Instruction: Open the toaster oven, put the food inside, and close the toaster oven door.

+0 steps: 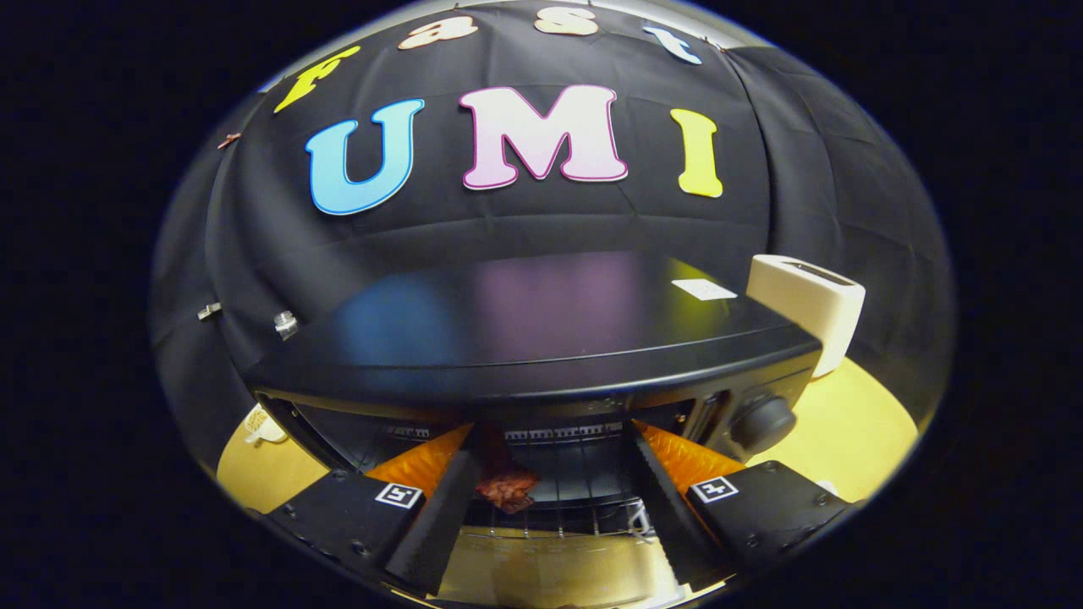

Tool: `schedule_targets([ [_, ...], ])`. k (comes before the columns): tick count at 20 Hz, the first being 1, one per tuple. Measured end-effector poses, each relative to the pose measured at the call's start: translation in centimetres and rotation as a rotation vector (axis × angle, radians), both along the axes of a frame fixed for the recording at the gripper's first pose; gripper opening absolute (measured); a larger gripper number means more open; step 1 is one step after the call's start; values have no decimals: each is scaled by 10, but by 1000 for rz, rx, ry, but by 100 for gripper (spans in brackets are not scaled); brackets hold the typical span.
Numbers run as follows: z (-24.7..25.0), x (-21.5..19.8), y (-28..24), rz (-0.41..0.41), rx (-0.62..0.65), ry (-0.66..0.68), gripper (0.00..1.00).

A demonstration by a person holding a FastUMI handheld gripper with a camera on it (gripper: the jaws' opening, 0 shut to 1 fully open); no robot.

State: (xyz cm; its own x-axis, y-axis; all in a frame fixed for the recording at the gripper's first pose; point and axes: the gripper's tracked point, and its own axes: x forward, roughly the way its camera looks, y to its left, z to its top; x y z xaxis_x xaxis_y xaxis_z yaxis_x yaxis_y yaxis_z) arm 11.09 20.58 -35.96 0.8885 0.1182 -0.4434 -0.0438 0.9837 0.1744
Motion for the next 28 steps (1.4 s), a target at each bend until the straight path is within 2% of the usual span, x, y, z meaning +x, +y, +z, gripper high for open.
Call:
schedule_targets([
  [9, 41, -74, -7, 77, -7, 52, 99],
  [14, 53, -128, -5, 118, -17, 137, 99],
  [21, 1, -209, 26, 211, -10, 382, 99],
  [24, -37, -220, 44, 239, -27, 479, 99],
  [28, -81, -227, 65, 224, -37, 603, 100],
])
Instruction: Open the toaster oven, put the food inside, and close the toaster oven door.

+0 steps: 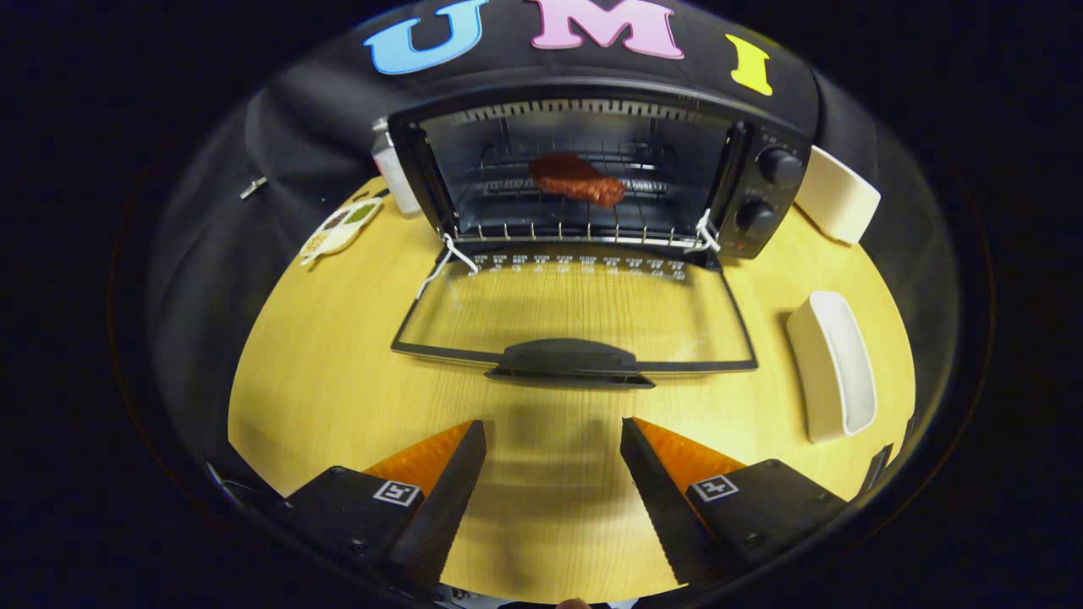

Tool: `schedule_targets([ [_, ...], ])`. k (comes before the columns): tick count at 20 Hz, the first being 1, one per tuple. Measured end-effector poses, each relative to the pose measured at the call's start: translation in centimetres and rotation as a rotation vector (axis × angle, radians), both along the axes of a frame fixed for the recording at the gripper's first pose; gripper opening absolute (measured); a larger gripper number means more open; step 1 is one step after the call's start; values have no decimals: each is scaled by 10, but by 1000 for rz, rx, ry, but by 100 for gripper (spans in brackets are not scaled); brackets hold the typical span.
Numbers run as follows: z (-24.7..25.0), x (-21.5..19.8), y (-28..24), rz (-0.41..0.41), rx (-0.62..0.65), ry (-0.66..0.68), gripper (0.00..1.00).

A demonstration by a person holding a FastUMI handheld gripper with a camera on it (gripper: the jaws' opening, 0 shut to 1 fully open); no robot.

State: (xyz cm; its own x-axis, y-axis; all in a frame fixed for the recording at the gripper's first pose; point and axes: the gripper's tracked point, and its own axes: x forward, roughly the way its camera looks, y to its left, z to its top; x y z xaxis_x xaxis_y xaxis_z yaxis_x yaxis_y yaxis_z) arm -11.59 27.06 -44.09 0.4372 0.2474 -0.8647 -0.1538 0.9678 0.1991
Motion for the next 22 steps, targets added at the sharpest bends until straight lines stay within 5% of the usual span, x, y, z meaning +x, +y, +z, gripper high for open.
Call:
schedule_targets([
  [10, -18, 31, -3, -80, -63, 55, 96],
  [22, 42, 39, -8, -118, 27, -123, 96],
])
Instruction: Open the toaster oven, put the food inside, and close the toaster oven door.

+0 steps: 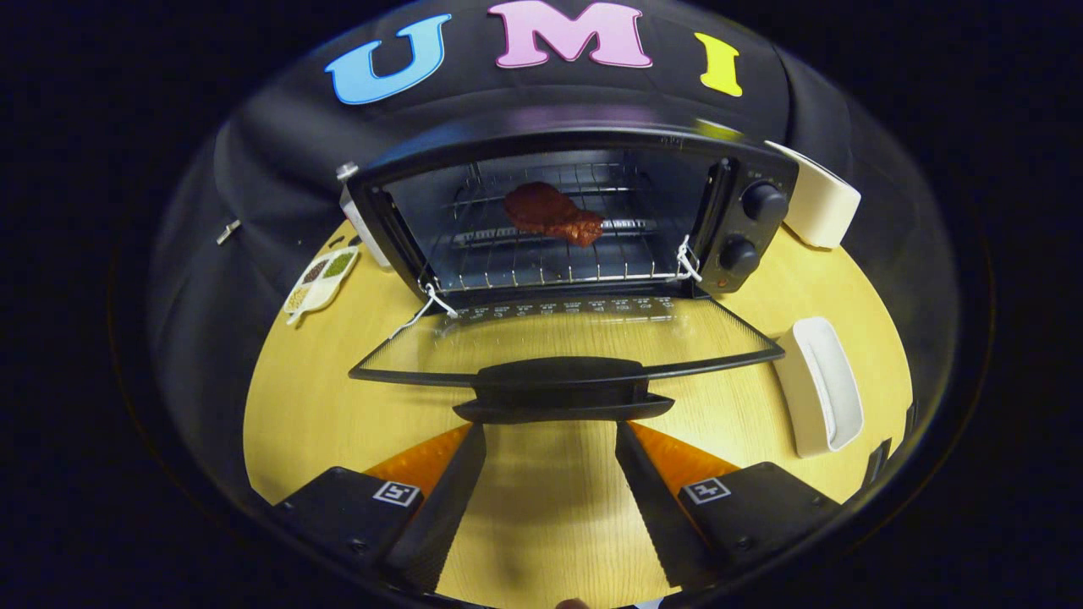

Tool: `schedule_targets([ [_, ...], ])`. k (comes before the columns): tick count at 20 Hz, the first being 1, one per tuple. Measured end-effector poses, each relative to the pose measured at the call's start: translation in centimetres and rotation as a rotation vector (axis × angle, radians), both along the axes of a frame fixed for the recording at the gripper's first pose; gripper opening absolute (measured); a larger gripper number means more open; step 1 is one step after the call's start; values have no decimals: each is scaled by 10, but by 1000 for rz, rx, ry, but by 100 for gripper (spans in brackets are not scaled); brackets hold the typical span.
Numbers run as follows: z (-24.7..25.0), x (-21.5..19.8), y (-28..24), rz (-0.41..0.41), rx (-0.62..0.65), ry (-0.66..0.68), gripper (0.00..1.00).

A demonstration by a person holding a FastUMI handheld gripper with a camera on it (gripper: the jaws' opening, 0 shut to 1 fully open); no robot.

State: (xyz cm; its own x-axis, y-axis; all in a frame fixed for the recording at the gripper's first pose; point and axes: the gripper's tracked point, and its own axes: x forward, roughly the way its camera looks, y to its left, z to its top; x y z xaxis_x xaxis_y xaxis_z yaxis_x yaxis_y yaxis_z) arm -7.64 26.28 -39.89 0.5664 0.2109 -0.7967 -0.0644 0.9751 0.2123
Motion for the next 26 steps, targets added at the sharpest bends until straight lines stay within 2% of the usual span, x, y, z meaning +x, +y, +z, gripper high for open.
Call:
schedule_targets([
  [5, 46, 31, -4, 36, -32, -149, 97],
  [10, 78, 57, -2, 42, -29, -223, 97],
  [21, 103, 63, -9, 22, -39, -289, 97],
  [26, 149, 74, -27, 20, -60, -402, 97],
])
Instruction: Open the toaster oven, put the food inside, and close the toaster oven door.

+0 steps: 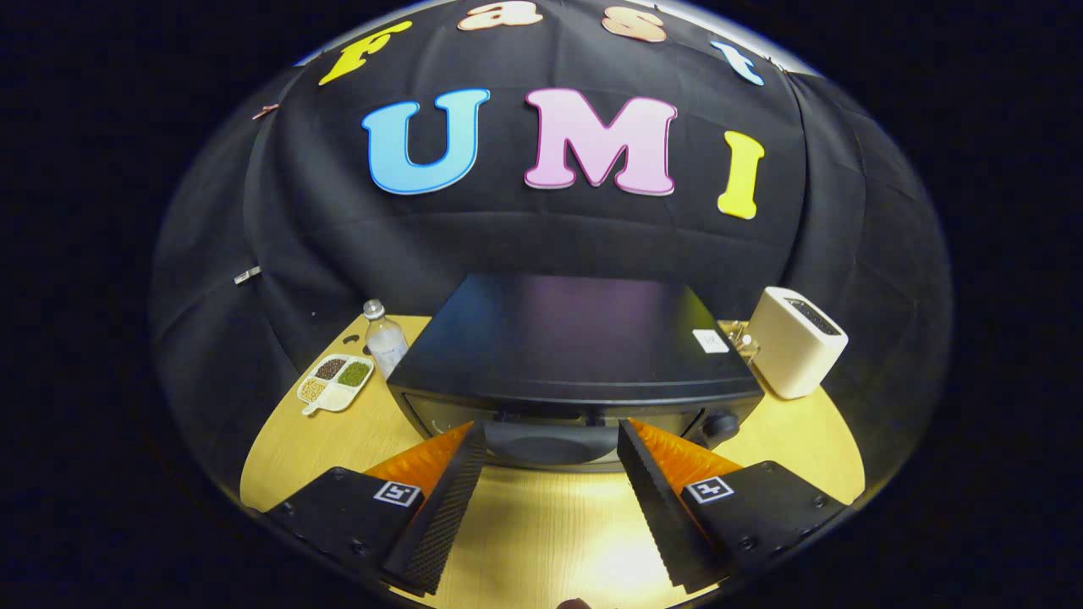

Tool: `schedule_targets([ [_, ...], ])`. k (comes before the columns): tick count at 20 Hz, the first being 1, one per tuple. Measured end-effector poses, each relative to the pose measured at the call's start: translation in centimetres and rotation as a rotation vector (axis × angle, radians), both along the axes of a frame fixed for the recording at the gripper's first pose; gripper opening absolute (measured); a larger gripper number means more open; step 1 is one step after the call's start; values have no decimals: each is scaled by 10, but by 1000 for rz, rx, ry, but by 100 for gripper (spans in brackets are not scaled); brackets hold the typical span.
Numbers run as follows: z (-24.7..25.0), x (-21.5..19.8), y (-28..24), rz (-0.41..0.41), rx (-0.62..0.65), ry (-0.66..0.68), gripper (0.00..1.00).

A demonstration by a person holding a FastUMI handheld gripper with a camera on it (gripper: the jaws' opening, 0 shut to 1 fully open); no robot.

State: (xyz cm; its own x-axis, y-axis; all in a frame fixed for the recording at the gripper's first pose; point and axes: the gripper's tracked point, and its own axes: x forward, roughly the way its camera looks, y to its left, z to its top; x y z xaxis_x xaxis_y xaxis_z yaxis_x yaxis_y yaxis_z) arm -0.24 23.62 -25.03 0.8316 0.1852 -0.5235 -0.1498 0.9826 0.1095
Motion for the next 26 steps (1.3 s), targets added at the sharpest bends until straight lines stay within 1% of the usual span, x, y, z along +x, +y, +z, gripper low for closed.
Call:
schedule_targets([
  [7, 93, 9, -41, -21, -26, -203, 98],
  [15, 191, -2, -105, -107, 40, -369, 98],
  [19, 220, -12, -132, -140, 70, -411, 98],
  [22, 232, -18, -157, -152, 50, -438, 98],
  [26, 243, -26, -178, -186, 25, -465, 98],
])
